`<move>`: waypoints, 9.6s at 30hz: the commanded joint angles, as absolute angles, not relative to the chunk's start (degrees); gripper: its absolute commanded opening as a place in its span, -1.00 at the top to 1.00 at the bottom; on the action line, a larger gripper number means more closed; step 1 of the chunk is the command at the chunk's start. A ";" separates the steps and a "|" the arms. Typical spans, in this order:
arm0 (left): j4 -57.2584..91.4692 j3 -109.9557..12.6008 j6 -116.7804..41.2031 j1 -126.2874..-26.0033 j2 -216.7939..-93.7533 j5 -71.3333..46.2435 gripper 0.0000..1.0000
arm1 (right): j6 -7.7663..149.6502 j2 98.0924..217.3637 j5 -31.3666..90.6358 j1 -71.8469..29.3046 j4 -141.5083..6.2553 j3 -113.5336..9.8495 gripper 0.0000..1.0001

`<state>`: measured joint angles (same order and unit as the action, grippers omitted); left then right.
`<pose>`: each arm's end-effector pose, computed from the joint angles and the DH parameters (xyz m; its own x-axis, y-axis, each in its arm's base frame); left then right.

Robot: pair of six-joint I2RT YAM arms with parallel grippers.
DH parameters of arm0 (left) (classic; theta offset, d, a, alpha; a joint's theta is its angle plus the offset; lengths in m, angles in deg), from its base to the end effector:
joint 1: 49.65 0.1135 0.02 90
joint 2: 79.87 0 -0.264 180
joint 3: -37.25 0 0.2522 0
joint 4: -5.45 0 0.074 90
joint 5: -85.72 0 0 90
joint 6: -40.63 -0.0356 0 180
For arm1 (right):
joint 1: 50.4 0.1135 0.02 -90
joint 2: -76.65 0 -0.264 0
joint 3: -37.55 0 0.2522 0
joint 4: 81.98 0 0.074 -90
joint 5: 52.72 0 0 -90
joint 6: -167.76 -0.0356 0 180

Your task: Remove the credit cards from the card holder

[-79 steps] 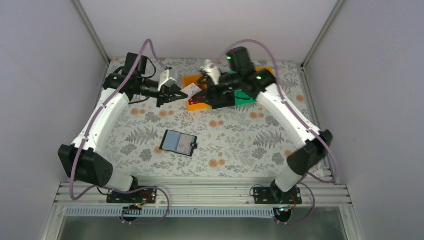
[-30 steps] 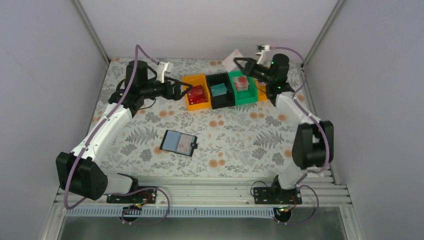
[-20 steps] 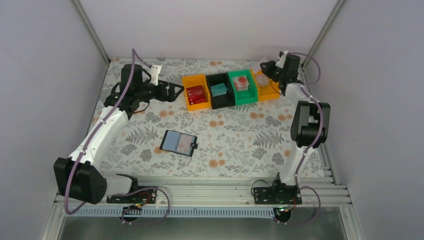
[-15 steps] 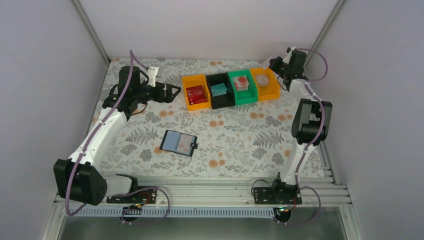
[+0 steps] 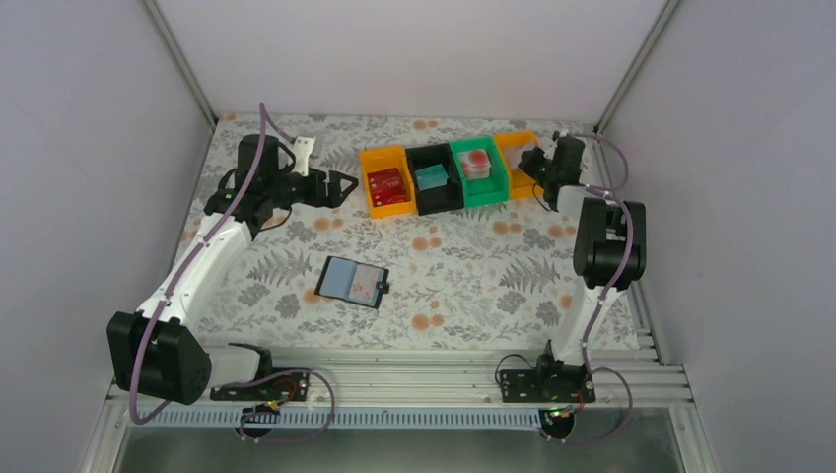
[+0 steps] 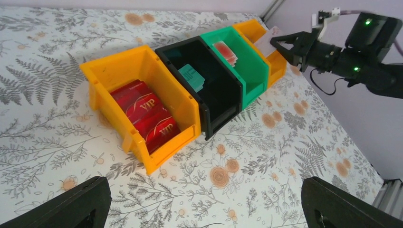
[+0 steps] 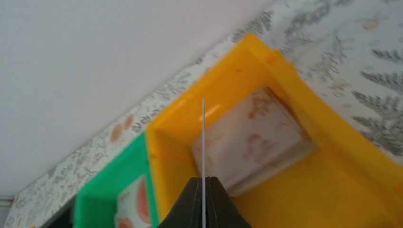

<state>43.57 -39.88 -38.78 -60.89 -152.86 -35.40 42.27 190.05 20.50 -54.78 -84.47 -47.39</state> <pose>0.2720 -0.0728 0.3258 -0.6468 -0.0319 -0.7620 0.4765 0.7633 -0.4363 0.4432 -0.0236 0.1883 -0.4633 0.5930 -0.6586 0.1023 0.7740 0.6249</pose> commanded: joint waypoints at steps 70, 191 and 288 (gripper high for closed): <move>44.77 -38.97 -41.11 -60.40 -154.42 -34.79 -1.00 | 55.81 206.97 33.48 -50.78 -47.33 -90.92 -0.99; 25.97 -14.00 -36.98 -67.01 -172.73 -48.85 -0.72 | 52.74 190.00 1.74 -15.30 -43.79 -44.86 0.33; 47.93 -58.44 -62.85 -64.62 -144.16 -24.25 -0.59 | 66.02 157.51 -0.23 -24.66 -48.01 -59.40 0.92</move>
<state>49.71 -57.11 -61.14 -65.48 -144.97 -31.33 75.45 157.83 -16.00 -24.12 -44.23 -59.95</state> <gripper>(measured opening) 0.795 0.085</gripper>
